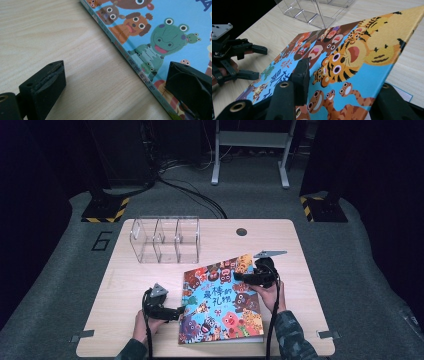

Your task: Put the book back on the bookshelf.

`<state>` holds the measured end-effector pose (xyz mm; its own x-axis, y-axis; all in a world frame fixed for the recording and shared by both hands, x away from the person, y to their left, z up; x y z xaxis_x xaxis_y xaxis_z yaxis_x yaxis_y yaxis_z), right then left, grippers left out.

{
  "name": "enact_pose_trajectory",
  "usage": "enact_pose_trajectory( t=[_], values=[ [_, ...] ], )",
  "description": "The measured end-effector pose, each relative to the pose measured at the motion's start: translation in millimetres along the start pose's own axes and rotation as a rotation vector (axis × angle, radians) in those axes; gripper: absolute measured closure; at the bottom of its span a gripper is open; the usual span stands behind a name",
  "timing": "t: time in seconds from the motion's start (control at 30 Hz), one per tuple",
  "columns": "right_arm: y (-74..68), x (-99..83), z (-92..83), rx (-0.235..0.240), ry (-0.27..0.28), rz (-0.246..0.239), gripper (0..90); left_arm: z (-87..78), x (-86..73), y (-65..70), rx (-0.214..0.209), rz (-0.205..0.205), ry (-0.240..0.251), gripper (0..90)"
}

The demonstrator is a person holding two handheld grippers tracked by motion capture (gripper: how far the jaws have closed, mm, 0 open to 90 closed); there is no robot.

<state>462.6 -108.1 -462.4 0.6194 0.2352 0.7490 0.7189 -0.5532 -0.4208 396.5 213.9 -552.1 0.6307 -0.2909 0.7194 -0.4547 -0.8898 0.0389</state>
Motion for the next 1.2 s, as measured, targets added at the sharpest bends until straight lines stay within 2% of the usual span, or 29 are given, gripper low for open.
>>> enact_pose_trajectory(
  t=[0.07, 0.13, 0.17, 0.47, 0.53, 0.57, 0.77, 0.87, 1.2],
  values=[
    [-1.3, -0.1, -0.7, -0.006, 0.010, -0.019, 55.2, 0.1, 1.7, 1.5, -0.024, -0.034, -0.002, 2.0],
    [-2.5, -1.2, -1.5, -0.002, 0.016, -0.026, 55.1, -1.1, 2.6, 0.7, -0.041, -0.027, -0.019, 1.1],
    [-3.3, -2.4, -2.4, -0.002, 0.027, -0.035, 55.1, -0.7, 3.7, 2.4, -0.054, -0.052, -0.013, 0.1],
    [-10.0, -3.0, -7.1, -0.010, 0.057, -0.074, 55.1, -1.3, 13.1, 6.2, -0.117, -0.074, -0.010, 0.3],
    [-11.9, -3.8, -8.1, -0.008, 0.064, -0.072, 55.1, -0.6, 14.9, 7.1, -0.137, -0.076, -0.010, 3.2],
    [-11.5, -3.9, -8.5, -0.010, 0.068, -0.089, 55.1, -0.1, 15.7, 7.9, -0.140, -0.083, -0.009, 3.0],
    [-16.8, -5.0, -11.9, -0.014, 0.088, -0.115, 55.0, 2.7, 18.6, 11.7, -0.167, -0.081, -0.019, 3.1],
    [-20.0, -5.3, -13.2, -0.013, 0.096, -0.126, 55.1, 3.2, 20.0, 13.0, -0.190, -0.096, -0.014, 1.9],
    [-24.2, -8.9, -14.5, -0.013, 0.125, -0.149, 55.0, 4.3, 27.1, 21.4, -0.236, -0.058, -0.014, 1.4]
  ],
)
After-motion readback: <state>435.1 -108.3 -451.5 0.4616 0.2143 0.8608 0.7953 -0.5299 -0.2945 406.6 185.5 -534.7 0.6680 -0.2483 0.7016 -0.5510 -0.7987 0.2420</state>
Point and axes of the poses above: each handheld gripper's, and its own axes: z roughly forward along the jaws, x roughly out of its top, y roughly to its right, the point moved 4 cm from there along z, roughly forward along the jaws, and after that the axes turned 10 degrees about x, right-handed, at the moved point
